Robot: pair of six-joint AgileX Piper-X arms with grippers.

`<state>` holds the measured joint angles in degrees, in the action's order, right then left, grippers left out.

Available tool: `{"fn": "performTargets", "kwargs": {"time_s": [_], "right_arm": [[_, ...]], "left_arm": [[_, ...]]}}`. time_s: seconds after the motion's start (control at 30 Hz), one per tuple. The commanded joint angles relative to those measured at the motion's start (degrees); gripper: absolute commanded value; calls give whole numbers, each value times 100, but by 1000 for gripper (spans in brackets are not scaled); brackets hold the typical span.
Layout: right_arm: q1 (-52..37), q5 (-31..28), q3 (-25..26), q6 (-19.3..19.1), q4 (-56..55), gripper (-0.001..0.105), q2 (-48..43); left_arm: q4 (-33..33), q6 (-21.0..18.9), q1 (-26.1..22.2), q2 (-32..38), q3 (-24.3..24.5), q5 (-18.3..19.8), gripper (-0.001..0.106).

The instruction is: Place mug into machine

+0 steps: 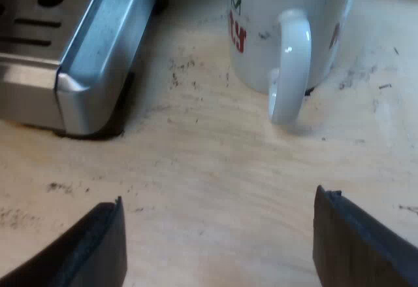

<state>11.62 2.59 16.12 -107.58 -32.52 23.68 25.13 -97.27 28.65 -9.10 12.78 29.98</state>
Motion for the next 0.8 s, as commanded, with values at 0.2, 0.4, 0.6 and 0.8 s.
{"fn": "performTargets", "kwargs": {"time_s": [0.2,0.4,0.6,0.8], "right_arm": [[-2,-939,-874,-22,2320,62,139],[-2,-1008,-989,25,3185,62,805],[-2,-629,-989,381,4275,62,2128],[-2,-645,-989,446,5299,62,3213]], "left_arm": [[-107,-17,33,8,14,70,89],[-107,-34,33,8,14,70,89],[-96,-34,33,8,14,70,89],[-83,-56,33,8,14,70,89]]}}
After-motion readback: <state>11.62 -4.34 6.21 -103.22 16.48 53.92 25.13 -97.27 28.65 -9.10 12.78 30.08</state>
